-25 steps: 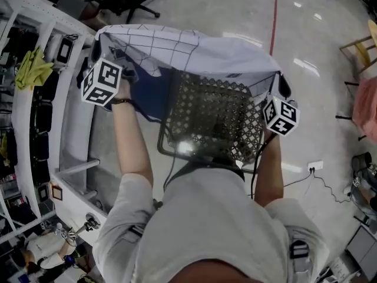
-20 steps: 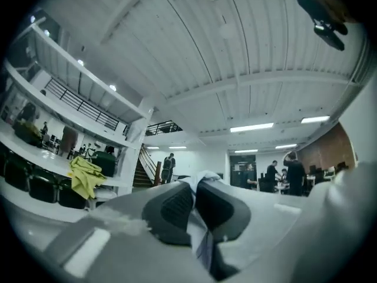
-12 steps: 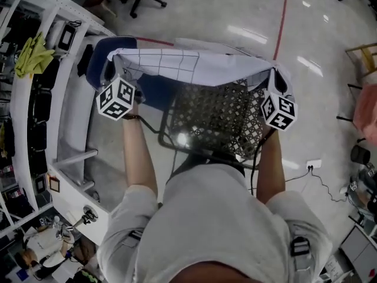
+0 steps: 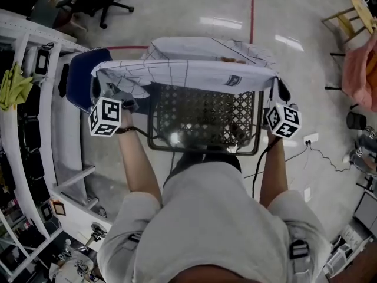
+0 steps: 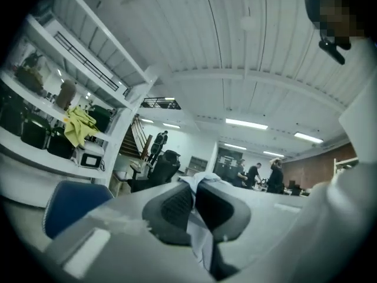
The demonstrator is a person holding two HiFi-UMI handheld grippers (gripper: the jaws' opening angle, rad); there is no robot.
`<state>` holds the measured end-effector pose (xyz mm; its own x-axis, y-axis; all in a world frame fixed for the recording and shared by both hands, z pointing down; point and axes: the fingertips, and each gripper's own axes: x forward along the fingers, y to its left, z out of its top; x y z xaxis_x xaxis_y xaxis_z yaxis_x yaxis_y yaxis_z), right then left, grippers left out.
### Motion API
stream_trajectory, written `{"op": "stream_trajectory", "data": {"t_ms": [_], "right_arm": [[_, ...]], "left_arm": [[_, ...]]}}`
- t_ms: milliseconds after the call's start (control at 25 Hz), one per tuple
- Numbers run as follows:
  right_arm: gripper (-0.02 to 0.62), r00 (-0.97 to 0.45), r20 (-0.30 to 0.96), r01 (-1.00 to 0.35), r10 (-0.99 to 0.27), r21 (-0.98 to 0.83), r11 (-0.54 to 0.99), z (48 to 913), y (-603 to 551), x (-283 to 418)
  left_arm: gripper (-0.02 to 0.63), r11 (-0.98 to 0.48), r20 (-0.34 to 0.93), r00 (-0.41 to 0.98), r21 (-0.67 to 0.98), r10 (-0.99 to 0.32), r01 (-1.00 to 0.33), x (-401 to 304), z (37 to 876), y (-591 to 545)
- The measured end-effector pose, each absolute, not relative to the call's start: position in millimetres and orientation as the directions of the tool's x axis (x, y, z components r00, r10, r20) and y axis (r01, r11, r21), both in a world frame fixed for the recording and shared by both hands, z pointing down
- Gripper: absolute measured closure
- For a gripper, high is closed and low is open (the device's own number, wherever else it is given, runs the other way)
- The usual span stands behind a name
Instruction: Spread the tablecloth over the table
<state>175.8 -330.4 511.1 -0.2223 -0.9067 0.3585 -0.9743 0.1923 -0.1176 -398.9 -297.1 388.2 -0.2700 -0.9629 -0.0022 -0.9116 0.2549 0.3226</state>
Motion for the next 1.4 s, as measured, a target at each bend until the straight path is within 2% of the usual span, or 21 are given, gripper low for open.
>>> {"op": "stream_trajectory", "data": {"t_ms": [120,360,640,840,1120,1400], "right_arm": [[0.588,-0.32,0.389,-0.947,-0.864,-0.133,0.292,528,-324,125],[0.588,-0.448,0.407,-0.894,-0.796,-0.184,0.409,547,-311,49],[0.588,-0.441,0.426,-0.895,-0.79,-0.144,0.422,549,-307,39],[0.588,-0.334,0.418,-0.942,-0.845,-0.109,0.319,539,-301,83],[0.588,-0.198,0.444,-0.98,-0.874,-0.083,0.18,537,-275,137],[0.588,-0.073,0.419,-0.996,-0.905,-0.07,0.047,520,-222,174]], "left_arm": [[0.58,0.308,-0.076,-0.347,0.315,-0.935,-0.898,-432,352,-262],[0.58,0.408,-0.125,-0.45,0.265,-0.884,-0.874,-480,318,-194],[0.58,0.433,-0.086,-0.467,0.256,-0.88,-0.864,-491,335,-181],[0.58,0.363,-0.051,-0.381,0.212,-0.923,-0.907,-466,354,-202],[0.58,0.194,-0.055,-0.21,0.212,-0.976,-0.958,-421,365,-224],[0.58,0.028,-0.046,-0.036,0.166,-0.998,-0.986,-395,379,-227]]}}
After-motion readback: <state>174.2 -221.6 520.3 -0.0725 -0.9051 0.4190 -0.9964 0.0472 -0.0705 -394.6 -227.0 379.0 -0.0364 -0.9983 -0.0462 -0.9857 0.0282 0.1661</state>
